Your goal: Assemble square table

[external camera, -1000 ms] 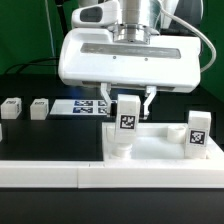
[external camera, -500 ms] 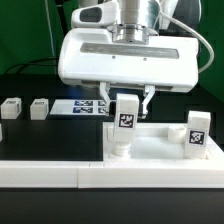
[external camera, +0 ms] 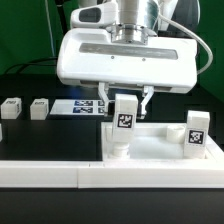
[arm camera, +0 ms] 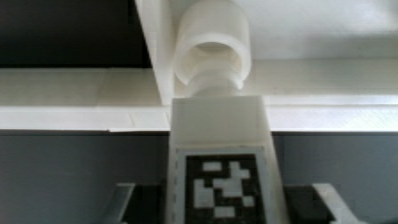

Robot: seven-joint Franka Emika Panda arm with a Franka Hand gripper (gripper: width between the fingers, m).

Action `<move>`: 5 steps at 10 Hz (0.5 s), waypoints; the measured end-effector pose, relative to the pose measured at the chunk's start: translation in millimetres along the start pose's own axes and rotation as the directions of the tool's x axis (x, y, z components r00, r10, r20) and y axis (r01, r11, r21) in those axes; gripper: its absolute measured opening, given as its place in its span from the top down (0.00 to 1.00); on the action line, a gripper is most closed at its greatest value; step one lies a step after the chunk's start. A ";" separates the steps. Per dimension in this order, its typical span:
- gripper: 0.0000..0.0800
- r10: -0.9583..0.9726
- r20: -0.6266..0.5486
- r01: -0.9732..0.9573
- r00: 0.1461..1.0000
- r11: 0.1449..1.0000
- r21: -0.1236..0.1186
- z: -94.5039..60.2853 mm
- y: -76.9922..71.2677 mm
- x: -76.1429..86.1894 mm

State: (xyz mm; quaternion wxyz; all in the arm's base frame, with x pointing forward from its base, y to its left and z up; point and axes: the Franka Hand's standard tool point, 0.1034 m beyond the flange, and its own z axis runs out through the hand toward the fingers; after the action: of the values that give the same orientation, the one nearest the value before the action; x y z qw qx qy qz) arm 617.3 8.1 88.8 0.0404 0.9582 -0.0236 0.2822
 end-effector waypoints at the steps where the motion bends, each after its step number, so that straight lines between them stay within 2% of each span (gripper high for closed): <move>1: 0.64 -0.004 -0.001 0.004 1.000 1.000 -0.001 -0.9 1.6 0.6; 5: 0.64 -0.039 0.013 0.039 0.999 0.999 0.000 -2.8 4.5 0.6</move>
Offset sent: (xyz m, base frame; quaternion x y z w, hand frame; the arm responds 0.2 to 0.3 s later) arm -0.0131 0.0015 0.0036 0.0208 -0.0391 -0.0232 0.9987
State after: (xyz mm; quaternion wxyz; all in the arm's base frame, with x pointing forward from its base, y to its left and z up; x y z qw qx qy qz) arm 616.1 3.9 91.7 0.0458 0.9603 -0.0053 0.2752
